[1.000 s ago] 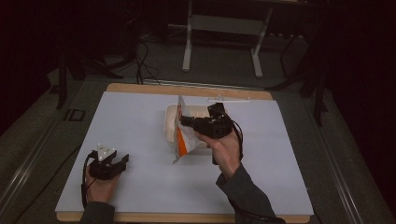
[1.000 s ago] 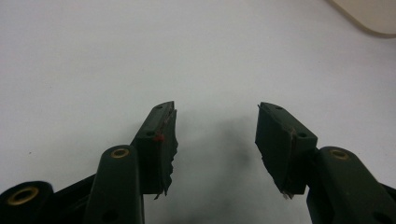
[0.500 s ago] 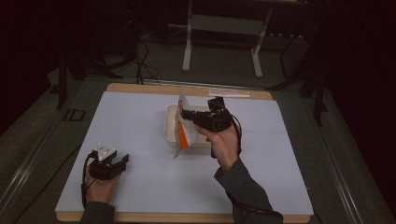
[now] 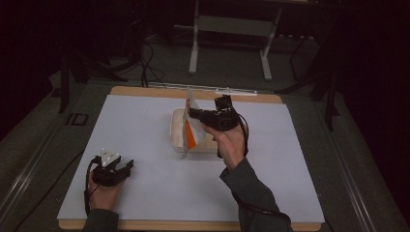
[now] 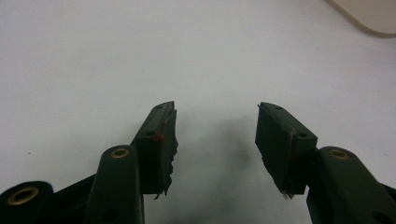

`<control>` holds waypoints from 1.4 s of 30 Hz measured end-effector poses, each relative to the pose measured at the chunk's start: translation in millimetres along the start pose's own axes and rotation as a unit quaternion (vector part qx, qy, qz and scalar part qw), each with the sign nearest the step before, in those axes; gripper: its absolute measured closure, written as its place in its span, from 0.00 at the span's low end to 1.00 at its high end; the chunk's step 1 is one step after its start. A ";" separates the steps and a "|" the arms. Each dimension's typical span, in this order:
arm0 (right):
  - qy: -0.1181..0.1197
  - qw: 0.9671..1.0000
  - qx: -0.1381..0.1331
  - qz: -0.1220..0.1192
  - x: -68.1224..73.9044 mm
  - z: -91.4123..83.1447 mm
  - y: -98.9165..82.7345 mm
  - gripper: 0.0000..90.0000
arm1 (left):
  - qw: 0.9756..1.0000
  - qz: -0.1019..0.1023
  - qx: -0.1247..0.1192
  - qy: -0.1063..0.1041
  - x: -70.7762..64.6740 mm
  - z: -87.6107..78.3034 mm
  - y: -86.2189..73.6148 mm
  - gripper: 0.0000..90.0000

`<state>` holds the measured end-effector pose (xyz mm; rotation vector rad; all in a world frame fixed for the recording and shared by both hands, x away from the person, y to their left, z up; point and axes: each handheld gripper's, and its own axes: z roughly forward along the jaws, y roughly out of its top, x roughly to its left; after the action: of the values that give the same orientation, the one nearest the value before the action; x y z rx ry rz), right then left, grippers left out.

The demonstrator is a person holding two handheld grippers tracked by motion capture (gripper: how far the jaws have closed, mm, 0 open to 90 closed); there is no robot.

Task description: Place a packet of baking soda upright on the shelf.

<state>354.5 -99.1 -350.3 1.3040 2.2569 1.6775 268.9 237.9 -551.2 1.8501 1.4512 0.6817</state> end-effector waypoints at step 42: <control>-0.064 0.997 -0.038 -0.018 -13.0 27.6 23.9 1.00 | 1.000 -0.003 -0.002 -0.001 0.5 0.2 0.0 0.53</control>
<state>390.3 -84.7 -348.0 1.3068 2.1121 1.6029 269.2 238.4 -551.3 1.8426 1.4523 0.6794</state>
